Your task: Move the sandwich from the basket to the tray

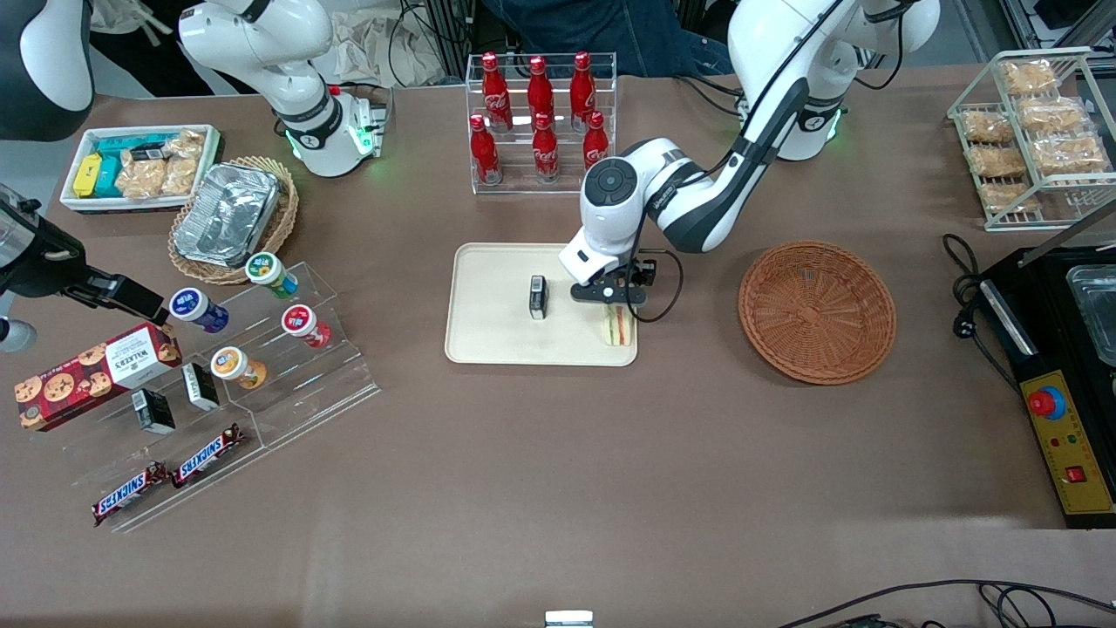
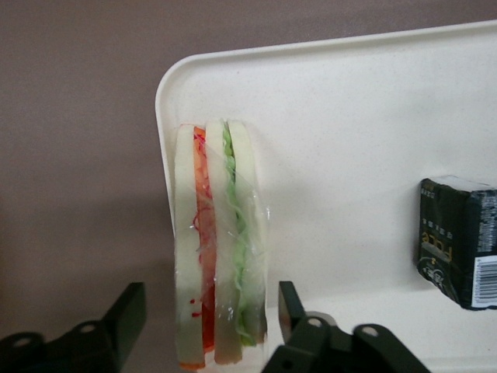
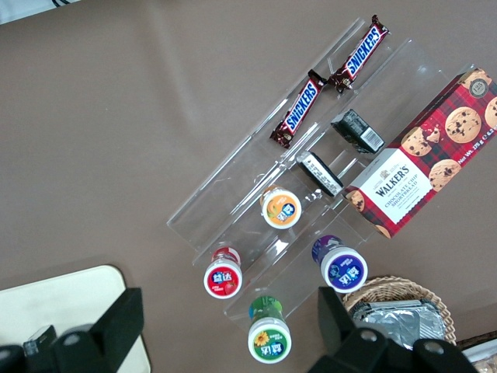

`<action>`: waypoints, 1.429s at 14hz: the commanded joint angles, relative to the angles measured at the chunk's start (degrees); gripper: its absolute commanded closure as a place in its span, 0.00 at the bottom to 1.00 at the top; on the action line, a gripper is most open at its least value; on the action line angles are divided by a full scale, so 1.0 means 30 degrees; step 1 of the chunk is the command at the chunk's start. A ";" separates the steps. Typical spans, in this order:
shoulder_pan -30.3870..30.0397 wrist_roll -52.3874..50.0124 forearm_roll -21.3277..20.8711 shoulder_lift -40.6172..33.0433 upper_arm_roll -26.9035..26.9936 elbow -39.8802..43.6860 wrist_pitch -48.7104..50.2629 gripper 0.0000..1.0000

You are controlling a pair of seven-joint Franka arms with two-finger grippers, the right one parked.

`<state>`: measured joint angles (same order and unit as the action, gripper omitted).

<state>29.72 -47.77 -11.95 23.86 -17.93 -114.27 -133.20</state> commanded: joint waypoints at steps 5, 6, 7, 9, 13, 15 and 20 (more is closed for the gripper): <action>-0.2017 0.1098 -0.0147 -0.4810 0.0176 0.0617 0.6514 0.00; -0.2749 0.1332 -0.0176 -0.5426 0.0117 0.0734 0.6953 0.00; -0.3105 0.1682 -0.0176 -0.5954 0.0146 0.1025 0.7566 0.00; -0.4126 0.2879 -0.0293 -0.6630 0.0205 0.2049 0.9292 0.00; -0.7465 0.5782 -0.0294 -0.7716 0.0205 0.2844 1.0004 0.00; -0.8873 0.7184 -0.0149 -0.7921 0.0176 0.3137 1.0004 0.00; -0.9583 1.3301 0.2888 -0.9763 0.3360 0.3021 1.1262 0.00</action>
<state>1.17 -15.10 -8.02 -1.75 -11.97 -104.94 -101.43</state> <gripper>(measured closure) 0.000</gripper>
